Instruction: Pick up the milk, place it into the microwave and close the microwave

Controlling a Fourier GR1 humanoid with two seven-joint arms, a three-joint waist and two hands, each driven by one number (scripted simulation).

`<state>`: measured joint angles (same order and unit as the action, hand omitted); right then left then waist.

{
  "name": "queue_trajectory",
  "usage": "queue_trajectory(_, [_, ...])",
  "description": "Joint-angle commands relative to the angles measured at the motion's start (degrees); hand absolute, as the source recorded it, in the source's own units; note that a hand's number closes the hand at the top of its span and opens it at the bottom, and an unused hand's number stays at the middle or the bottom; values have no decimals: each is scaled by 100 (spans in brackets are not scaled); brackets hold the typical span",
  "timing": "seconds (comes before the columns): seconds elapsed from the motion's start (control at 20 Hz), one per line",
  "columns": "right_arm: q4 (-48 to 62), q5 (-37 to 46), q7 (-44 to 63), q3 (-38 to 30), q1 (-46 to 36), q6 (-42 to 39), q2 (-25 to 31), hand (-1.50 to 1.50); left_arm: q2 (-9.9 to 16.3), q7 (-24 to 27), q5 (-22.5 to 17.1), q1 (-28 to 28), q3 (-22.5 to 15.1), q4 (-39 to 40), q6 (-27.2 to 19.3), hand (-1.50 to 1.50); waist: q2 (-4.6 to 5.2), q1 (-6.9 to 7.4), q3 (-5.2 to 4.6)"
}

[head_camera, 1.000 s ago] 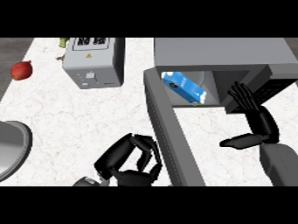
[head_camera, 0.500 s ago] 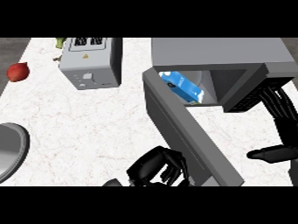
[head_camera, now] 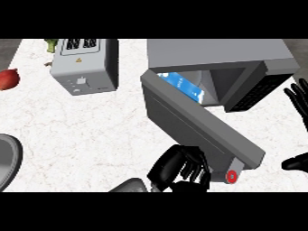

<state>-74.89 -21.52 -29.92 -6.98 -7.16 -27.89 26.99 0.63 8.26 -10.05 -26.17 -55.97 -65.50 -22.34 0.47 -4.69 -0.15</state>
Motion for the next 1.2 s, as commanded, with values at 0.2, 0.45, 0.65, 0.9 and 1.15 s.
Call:
queue_trajectory(0.2, [-401, -506, 272, 56, -211, -653, 221, -150, -61, 445, -1132, -847, -23, 241, -1120, 150, 68, -345, -10])
queue_trajectory(0.45, [-601, -838, 615, 172, -479, -1067, 470, -150, -61, 661, -1621, -1348, 33, 371, -1318, 150, 124, -562, -17])
queue_trajectory(0.65, [-726, -1052, 828, 231, -657, -1158, 536, -150, -62, 556, -1995, -1895, 274, 685, -1473, 150, 163, -721, -11])
queue_trajectory(0.9, [-883, -1364, 1009, 268, -805, -1234, 560, -150, -62, 621, -2396, -2192, 506, 1153, -1647, 150, 240, -977, -14])
queue_trajectory(1.15, [-887, -1649, 1199, 304, -821, -1340, 618, -150, -63, 834, -2880, -2559, 958, 1385, -1695, 150, 292, -1101, -20])
